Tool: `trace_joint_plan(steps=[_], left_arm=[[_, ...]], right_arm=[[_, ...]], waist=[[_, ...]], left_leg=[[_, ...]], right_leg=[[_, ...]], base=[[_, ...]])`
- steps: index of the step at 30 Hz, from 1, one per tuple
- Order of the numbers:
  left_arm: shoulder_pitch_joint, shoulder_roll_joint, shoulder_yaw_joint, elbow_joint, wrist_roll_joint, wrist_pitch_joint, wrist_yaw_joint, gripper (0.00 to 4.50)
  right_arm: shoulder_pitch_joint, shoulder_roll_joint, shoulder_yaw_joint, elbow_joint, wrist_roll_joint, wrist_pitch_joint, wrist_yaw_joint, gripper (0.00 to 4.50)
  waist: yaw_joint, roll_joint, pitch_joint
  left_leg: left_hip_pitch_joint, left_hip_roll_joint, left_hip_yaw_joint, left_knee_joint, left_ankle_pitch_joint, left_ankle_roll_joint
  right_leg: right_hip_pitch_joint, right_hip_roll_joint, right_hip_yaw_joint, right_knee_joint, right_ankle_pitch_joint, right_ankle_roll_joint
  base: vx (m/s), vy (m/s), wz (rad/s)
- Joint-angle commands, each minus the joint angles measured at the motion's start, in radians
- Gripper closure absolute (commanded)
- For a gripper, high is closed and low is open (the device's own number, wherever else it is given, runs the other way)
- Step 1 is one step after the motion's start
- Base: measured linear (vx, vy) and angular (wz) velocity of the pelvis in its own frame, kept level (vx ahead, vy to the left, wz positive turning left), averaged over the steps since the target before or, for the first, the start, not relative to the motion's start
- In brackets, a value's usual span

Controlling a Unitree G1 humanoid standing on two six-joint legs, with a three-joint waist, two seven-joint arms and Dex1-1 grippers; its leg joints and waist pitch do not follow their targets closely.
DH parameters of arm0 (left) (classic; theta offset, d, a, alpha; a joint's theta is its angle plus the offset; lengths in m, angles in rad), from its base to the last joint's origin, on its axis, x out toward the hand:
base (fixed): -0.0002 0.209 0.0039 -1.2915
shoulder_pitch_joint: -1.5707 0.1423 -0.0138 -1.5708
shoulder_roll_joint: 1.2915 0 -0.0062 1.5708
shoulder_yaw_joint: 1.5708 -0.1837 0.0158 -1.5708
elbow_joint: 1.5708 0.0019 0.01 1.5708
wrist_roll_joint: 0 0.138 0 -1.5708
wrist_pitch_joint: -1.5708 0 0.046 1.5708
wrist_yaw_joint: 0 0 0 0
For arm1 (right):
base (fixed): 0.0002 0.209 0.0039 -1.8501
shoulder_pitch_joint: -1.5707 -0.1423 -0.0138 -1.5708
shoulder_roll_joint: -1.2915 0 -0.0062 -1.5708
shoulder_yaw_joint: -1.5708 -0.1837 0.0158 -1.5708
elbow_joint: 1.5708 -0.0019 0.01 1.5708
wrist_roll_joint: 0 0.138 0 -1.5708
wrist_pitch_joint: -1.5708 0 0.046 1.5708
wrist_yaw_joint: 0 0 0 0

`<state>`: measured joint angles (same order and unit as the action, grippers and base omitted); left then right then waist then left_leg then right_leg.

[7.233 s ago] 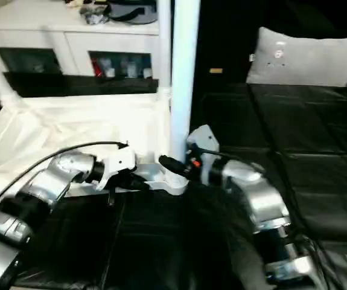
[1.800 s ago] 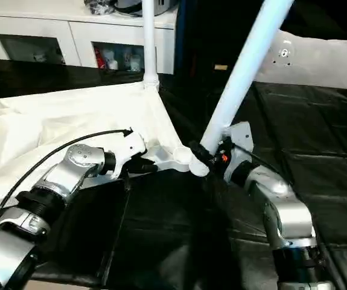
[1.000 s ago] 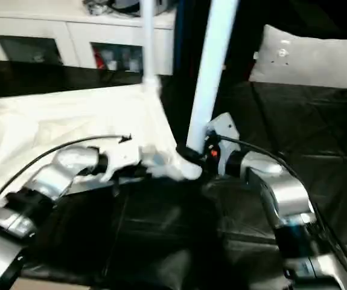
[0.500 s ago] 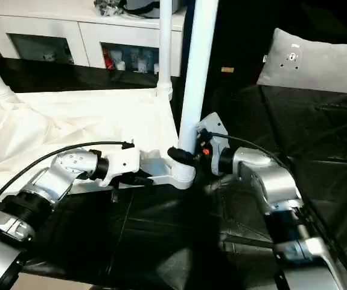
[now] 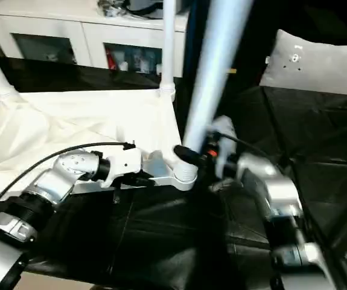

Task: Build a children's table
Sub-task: Insert table leg to table base

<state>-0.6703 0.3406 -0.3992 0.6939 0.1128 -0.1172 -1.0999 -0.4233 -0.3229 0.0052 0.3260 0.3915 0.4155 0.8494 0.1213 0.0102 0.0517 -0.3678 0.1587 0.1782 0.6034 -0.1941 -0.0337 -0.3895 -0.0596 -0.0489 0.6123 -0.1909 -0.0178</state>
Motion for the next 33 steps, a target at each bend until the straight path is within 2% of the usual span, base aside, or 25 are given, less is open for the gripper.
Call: trace_joint_plan(steps=[1,3,4,7,9,11,12,14,16,18,20,21,22,23,24,26,31,32,33], left_arm=[[0.006,-0.006,0.001,0.011,0.012,0.009,0.019,4.5],[0.006,-0.007,0.003,0.012,0.013,0.01,0.021,4.5],[0.005,-0.009,0.006,0.018,0.014,0.01,0.026,4.5],[0.003,-0.01,0.008,0.026,0.016,0.009,0.029,4.5],[-0.001,-0.01,0.006,0.036,0.019,0.004,0.029,4.5],[-0.003,-0.009,0.003,0.042,0.022,0.001,0.029,4.5],[-0.006,-0.006,-0.001,0.045,0.026,-0.003,0.027,4.5],[-0.009,-0.004,-0.005,0.049,0.031,-0.007,0.025,4.5],[-0.012,-0.001,-0.009,0.052,0.037,-0.013,0.021,4.5],[-0.016,0.003,-0.015,0.058,0.045,-0.022,0.015,4.5],[-0.021,0.006,-0.019,0.063,0.05,-0.03,0.011,4.5],[-0.026,0.008,-0.022,0.07,0.053,-0.04,0.004,4.5],[-0.026,0.008,-0.022,0.07,0.053,-0.04,0.004,4.5],[-0.03,0.009,-0.024,0.074,0.055,-0.046,-0.001,4.5],[-0.035,0.011,-0.027,0.079,0.057,-0.053,-0.007,4.5],[-0.041,0.012,-0.029,0.083,0.058,-0.061,-0.016,4.5],[-0.061,0.016,-0.034,0.105,0.055,-0.095,-0.055,4.5],[-0.078,0.018,-0.034,0.125,0.059,-0.104,-0.06,4.5],[-0.078,0.018,-0.034,0.125,0.059,-0.104,-0.06,4.5]], right_arm=[[0.073,0.01,0.009,0.03,-0.004,0.0,-0.003,2.63],[0.092,0.016,-0.003,0.023,0.003,-0.011,-0.006,2.63],[0.125,0.025,-0.019,0.001,0.013,-0.028,-0.012,2.63],[0.163,0.027,-0.026,-0.023,0.002,-0.067,-0.025,2.63],[0.183,0.013,-0.006,-0.031,-0.042,-0.111,-0.043,2.63],[0.187,0.0,0.014,-0.025,-0.085,-0.145,-0.062,2.63],[0.182,-0.017,0.04,-0.024,-0.127,-0.166,-0.074,2.63],[0.174,-0.031,0.062,-0.024,-0.153,-0.169,-0.075,2.63],[0.163,-0.042,0.086,-0.025,-0.175,-0.166,-0.066,2.63],[0.144,-0.055,0.117,-0.024,-0.201,-0.158,-0.048,2.63],[0.126,-0.063,0.139,-0.022,-0.208,-0.14,-0.027,2.63],[0.109,-0.07,0.164,-0.015,-0.213,-0.13,0.0,2.63],[0.109,-0.07,0.164,-0.015,-0.213,-0.13,0.0,2.63],[0.098,-0.076,0.181,-0.011,-0.216,-0.124,0.018,2.63],[0.086,-0.081,0.199,-0.004,-0.212,-0.111,0.043,2.63],[0.075,-0.083,0.211,0.005,-0.208,-0.104,0.064,2.63],[0.037,-0.082,0.237,0.057,-0.201,-0.093,0.131,2.63],[0.028,-0.084,0.252,0.059,-0.206,-0.089,0.152,2.63],[0.028,-0.084,0.252,0.059,-0.206,-0.089,0.152,2.63]], waist=[[-0.005,0.011,-0.061],[-0.004,0.011,-0.063],[-0.004,0.021,-0.064],[-0.004,0.02,-0.064],[-0.003,0.031,-0.063],[-0.006,0.03,-0.06],[-0.008,0.035,-0.061],[-0.011,0.034,-0.059],[-0.017,0.035,-0.053],[-0.02,0.035,-0.053],[-0.022,0.027,-0.053],[-0.022,0.031,-0.053],[-0.022,0.031,-0.054],[-0.024,0.022,-0.054],[-0.022,0.026,-0.055],[-0.022,0.026,-0.056],[-0.023,0.022,-0.057],[-0.024,0.014,-0.053],[-0.024,0.017,-0.055]], left_leg=[[0.022,0.078,-0.028,-0.079,-0.237,-0.009],[0.022,0.078,-0.03,-0.081,-0.246,-0.014],[0.022,0.078,-0.03,-0.082,-0.243,-0.01],[0.02,0.076,-0.031,-0.082,-0.24,-0.002],[0.02,0.075,-0.031,-0.081,-0.251,-0.002],[0.021,0.075,-0.034,-0.087,-0.281,-0.011],[0.023,0.076,-0.035,-0.087,-0.292,-0.016],[0.022,0.075,-0.036,-0.09,-0.303,-0.02],[0.025,0.073,-0.038,-0.093,-0.346,-0.023],[0.029,0.074,-0.04,-0.094,-0.374,-0.029],[0.029,0.075,-0.04,-0.095,-0.376,-0.027],[0.029,0.075,-0.041,-0.095,-0.373,-0.025],[0.028,0.074,-0.041,-0.095,-0.368,-0.023],[0.027,0.076,-0.039,-0.095,-0.357,-0.019],[0.027,0.076,-0.039,-0.094,-0.345,-0.015],[0.026,0.077,-0.037,-0.093,-0.333,-0.015],[0.025,0.078,-0.033,-0.092,-0.307,-0.006],[0.024,0.078,-0.032,-0.092,-0.304,-0.002],[0.023,0.076,-0.032,-0.092,-0.3,0.0]], right_leg=[[0.041,-0.102,0.05,-0.075,-0.171,-0.242],[0.044,-0.103,0.05,-0.076,-0.186,-0.235],[0.043,-0.102,0.05,-0.079,-0.174,-0.232],[0.044,-0.102,0.049,-0.079,-0.188,-0.228],[0.041,-0.103,0.05,-0.084,-0.231,-0.218],[0.041,-0.101,0.049,-0.089,-0.289,-0.199],[0.038,-0.102,0.049,-0.092,-0.305,-0.192],[0.038,-0.099,0.049,-0.092,-0.309,-0.186],[0.036,-0.1,0.049,-0.099,-0.375,-0.174],[0.034,-0.102,0.051,-0.103,-0.419,-0.164],[0.033,-0.102,0.053,-0.104,-0.425,-0.161],[0.033,-0.103,0.053,-0.104,-0.425,-0.162],[0.033,-0.101,0.052,-0.103,-0.419,-0.163],[0.034,-0.1,0.054,-0.102,-0.396,-0.166],[0.034,-0.102,0.054,-0.099,-0.382,-0.174],[0.034,-0.102,0.055,-0.097,-0.359,-0.181],[0.036,-0.102,0.055,-0.094,-0.326,-0.197],[0.035,-0.101,0.055,-0.095,-0.327,-0.197],[0.037,-0.103,0.054,-0.095,-0.337,-0.194]], base=[[0.0,0.0,0.0],[0.0,0.0,0.0],[0.0,0.0,0.0],[0.0,0.0,0.0],[0.0,0.0,0.0],[0.0,0.0,0.0],[0.0,0.0,0.0],[0.0,0.0,0.0],[0.0,0.0,0.0],[0.0,0.0,0.0],[0.0,0.0,0.0],[0.0,0.0,0.0],[0.0,0.0,0.0],[0.0,0.0,0.0],[0.0,0.0,0.0],[0.0,0.0,0.0],[0.0,0.0,0.0],[0.0,0.0,0.0],[0.0,0.0,0.0]])
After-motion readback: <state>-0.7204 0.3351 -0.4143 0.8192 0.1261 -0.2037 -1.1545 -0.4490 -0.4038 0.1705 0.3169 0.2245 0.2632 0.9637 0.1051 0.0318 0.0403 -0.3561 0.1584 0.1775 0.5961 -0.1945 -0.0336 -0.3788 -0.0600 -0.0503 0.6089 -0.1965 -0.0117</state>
